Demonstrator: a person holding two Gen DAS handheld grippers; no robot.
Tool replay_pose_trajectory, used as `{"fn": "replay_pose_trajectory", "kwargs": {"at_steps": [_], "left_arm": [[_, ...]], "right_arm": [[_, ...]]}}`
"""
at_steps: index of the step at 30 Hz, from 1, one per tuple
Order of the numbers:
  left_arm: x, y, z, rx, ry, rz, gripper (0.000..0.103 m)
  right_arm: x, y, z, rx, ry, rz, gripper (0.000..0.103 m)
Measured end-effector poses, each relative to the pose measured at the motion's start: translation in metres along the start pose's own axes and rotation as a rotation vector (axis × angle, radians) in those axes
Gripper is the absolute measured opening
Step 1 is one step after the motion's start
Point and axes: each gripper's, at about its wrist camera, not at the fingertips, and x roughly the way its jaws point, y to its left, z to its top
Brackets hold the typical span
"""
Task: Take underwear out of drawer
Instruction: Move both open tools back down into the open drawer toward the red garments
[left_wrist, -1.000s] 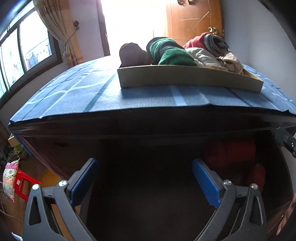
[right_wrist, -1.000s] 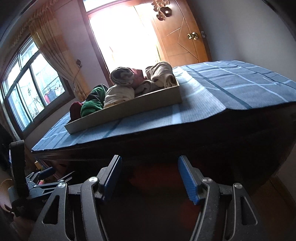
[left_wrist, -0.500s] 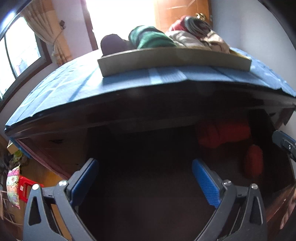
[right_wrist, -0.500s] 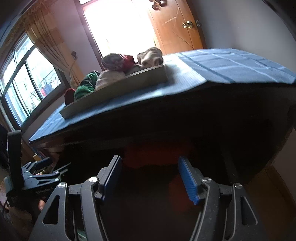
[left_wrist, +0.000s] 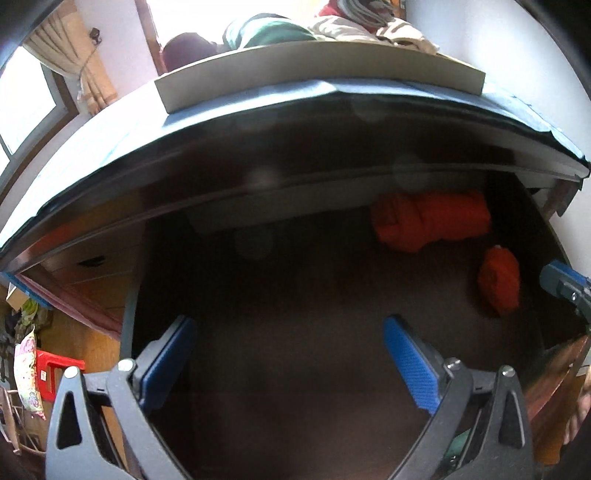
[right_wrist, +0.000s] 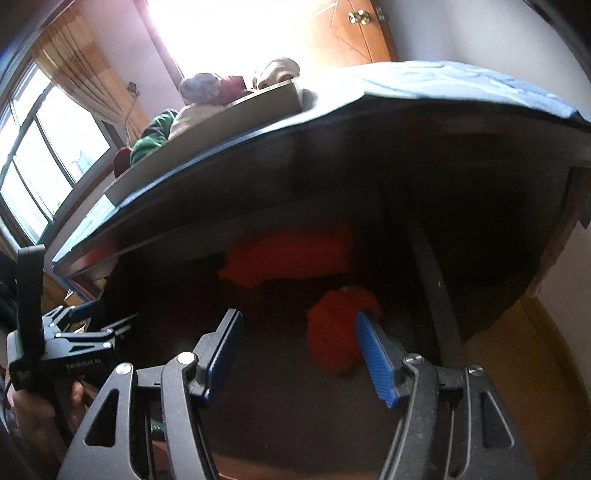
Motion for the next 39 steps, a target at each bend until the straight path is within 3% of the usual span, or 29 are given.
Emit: {"fn": "replay_pose_trajectory", "kwargs": {"at_steps": [13, 22, 29, 32, 34, 35, 37, 38, 39], "left_arm": [[0.013, -0.035, 0.006, 0.182, 0.065, 0.001, 0.102], [0.018, -0.059, 0.018, 0.416, 0.013, 0.046, 0.102], [0.025, -0.074, 0.02, 0.503, 0.018, 0.035, 0.102], [0.027, -0.078, 0.017, 0.524, 0.026, 0.031, 0.102], [0.027, -0.079, 0.015, 0.541, 0.026, 0.035, 0.102], [0.027, -0.081, 0.013, 0.547, 0.025, 0.036, 0.102], [0.027, -0.082, 0.012, 0.554, 0.023, 0.029, 0.102], [0.027, -0.083, 0.011, 0.558, 0.023, 0.025, 0.102], [0.029, -0.081, 0.008, 0.564, 0.023, 0.023, 0.102]], "right_arm": [[0.025, -0.001, 0.014, -0.01, 0.164, -0.078, 0.066], [0.059, 0.007, 0.034, -0.1, 0.321, -0.154, 0.066], [0.085, 0.019, 0.04, -0.21, 0.437, -0.234, 0.066], [0.094, 0.026, 0.039, -0.262, 0.474, -0.217, 0.066], [0.108, 0.02, 0.033, -0.23, 0.562, -0.188, 0.065], [0.11, 0.018, 0.033, -0.234, 0.553, -0.207, 0.065], [0.109, 0.015, 0.035, -0.226, 0.554, -0.215, 0.056], [0.106, 0.012, 0.037, -0.221, 0.547, -0.218, 0.039], [0.103, 0.01, 0.037, -0.226, 0.542, -0.212, 0.035]]}}
